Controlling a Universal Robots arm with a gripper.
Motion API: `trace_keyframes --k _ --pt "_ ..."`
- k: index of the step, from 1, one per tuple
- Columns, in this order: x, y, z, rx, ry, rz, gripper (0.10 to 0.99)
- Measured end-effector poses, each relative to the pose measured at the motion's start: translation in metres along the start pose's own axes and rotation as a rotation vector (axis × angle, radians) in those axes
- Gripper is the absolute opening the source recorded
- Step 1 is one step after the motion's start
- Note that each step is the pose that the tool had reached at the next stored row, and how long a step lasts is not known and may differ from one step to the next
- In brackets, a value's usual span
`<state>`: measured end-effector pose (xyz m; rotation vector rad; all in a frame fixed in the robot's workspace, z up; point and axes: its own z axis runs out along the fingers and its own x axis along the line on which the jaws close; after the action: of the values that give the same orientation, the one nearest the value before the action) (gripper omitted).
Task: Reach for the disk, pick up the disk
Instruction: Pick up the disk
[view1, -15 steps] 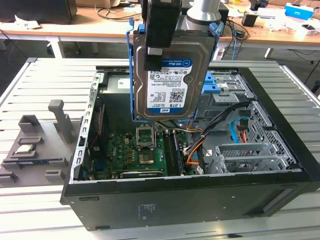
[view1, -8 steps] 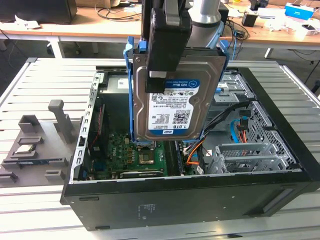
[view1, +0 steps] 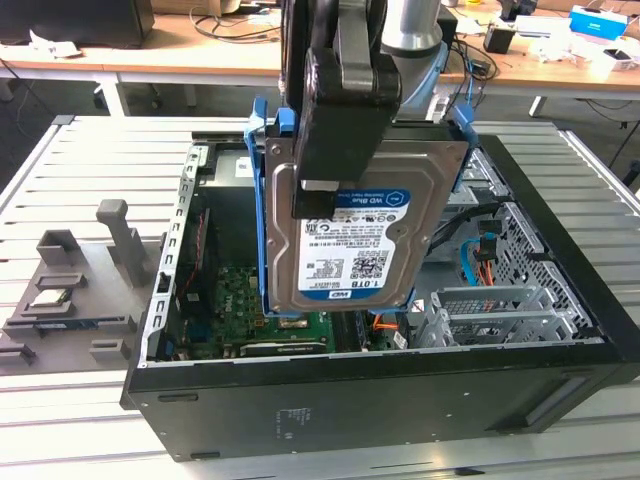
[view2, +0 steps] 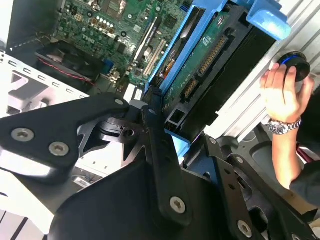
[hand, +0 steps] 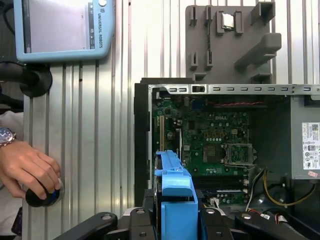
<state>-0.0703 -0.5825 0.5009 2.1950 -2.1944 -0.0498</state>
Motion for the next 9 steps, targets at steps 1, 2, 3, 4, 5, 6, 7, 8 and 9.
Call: trace_keyframes --k 1,2,3,4,5,6,7,8,9 --pt "0.0019 0.0 0.0 0.0 0.0001 0.0 0.365" --pt "0.003 0.0001 0.0001 0.0 -0.0001 0.0 0.365" --pt "0.0031 0.0001 0.0001 0.0 0.0 0.0 0.365" --pt "0.0032 0.0 0.0 0.0 0.0 0.0 0.365" --pt "0.0032 0.0 0.0 0.0 0.0 0.0 0.365" --pt "0.0033 -0.0009 0.0 0.0 0.0001 0.0 0.365" --pt "0.0029 -0.0037 -0.0001 0.0 -0.0002 0.0 0.365" --pt "0.0023 -0.0074 -0.0003 0.0 -0.0005 0.0 0.365" --pt "0.0014 -0.0108 -0.0004 0.0 -0.0005 0.0 0.365"
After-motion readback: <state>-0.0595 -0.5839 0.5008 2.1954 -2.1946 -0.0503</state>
